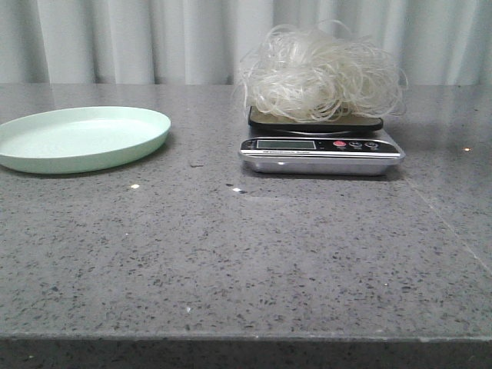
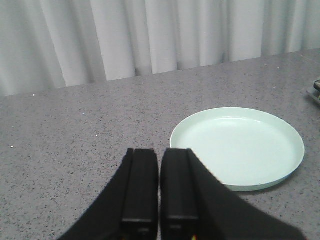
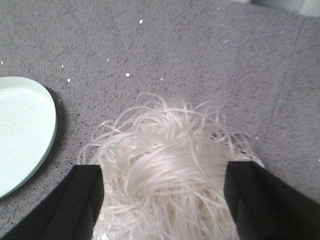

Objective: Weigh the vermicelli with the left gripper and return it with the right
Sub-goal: 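Lower the right gripper onto the vermicelli on the scale and grasp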

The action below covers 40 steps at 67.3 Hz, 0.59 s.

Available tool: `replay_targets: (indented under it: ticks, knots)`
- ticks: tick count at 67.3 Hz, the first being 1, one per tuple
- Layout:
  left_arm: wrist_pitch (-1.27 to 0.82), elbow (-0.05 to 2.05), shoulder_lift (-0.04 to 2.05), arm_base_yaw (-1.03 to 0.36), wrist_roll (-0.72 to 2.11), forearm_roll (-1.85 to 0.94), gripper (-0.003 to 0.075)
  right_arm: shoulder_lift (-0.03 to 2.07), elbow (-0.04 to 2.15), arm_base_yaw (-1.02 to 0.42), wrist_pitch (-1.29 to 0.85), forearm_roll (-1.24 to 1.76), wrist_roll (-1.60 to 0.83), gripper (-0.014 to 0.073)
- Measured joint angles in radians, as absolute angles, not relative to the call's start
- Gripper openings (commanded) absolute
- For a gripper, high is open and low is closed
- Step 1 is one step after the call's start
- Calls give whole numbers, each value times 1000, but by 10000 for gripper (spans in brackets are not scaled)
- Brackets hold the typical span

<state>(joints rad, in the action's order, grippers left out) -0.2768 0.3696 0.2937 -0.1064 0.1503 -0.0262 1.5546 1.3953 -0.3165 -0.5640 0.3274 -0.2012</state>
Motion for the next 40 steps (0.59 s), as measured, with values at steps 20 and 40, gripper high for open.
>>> replay_targets:
  ticks: [20,40]
  knots:
    - [-277,370,294,-106,150,-25,137,1707,1406,-319,-550,329,-201,602]
    - [-277,370,294,-106,150,-25,137,1756,1423,-319,-530,333,-205,570]
